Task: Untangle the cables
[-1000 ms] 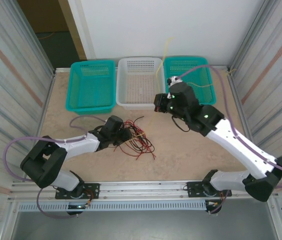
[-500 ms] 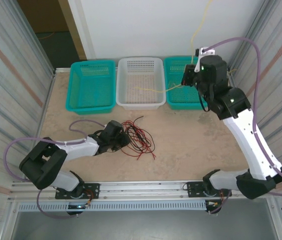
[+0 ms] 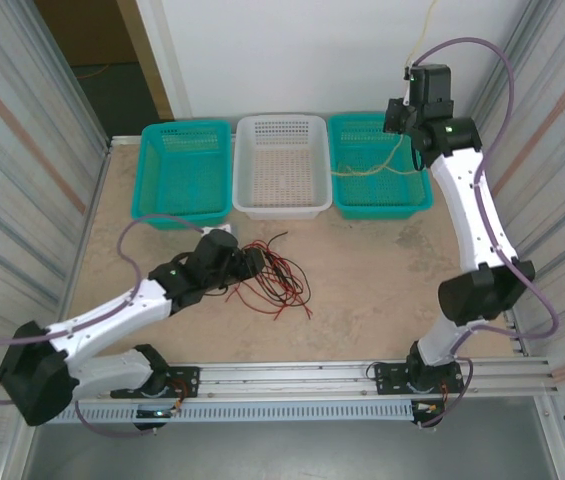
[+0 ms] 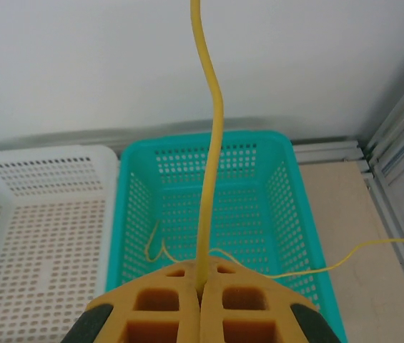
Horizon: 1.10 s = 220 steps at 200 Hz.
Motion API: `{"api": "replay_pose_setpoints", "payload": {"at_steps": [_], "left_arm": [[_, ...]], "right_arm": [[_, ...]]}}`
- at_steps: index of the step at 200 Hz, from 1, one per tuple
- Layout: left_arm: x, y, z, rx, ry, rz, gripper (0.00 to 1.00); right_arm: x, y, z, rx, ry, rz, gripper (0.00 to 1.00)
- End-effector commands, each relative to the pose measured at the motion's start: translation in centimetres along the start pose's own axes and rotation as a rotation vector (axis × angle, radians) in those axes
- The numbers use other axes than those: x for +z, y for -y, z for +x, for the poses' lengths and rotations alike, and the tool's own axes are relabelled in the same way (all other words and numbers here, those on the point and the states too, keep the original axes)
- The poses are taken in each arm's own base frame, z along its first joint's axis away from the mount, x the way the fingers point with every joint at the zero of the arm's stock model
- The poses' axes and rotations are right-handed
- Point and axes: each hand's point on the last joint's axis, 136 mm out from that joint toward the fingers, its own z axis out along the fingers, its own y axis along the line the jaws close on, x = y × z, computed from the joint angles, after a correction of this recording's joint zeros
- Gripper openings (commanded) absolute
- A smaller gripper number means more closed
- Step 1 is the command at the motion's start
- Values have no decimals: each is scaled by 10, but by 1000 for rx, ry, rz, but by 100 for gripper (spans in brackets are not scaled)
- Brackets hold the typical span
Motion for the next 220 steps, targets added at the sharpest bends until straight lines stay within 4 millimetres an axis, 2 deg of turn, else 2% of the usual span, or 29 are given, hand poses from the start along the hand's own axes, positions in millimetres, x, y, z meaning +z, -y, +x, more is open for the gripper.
{"api": "replay_pose_setpoints", "payload": {"at_steps": [1, 32, 64, 93, 108, 128, 147, 159, 204, 210, 220], "left_arm": [[-14, -18, -2, 46, 16, -81, 48], [-19, -21, -3, 42, 23, -91, 49], [-15, -24, 0, 43, 10, -103, 49], [-10, -23, 2, 43, -2, -101, 49], [-8, -24, 4, 45, -5, -102, 49], [-7, -28, 4, 41, -4, -110, 49], [-7, -31, 3, 36, -5, -111, 49], [-7, -32, 2, 34, -5, -113, 49], [-3, -33, 0, 28, -11, -111, 50], [-3, -33, 0, 26, -12, -113, 51], [-3, -34, 0, 25, -12, -117, 54]], "right_arm": [[17, 4, 6, -45, -73, -22, 3], [53, 14, 38, -38, -242, -51, 4], [83, 15, 81, -43, -385, -39, 3], [108, 26, 112, -85, -443, 34, 2], [117, 33, 122, -110, -451, 73, 2], [125, 56, 133, -162, -477, 185, 1], [126, 80, 138, -173, -505, 272, 0], [126, 87, 139, -164, -511, 284, 0], [135, 72, 153, -261, -542, 287, 4], [137, 67, 156, -265, -551, 272, 8], [141, 57, 162, -269, -565, 241, 23]]}}
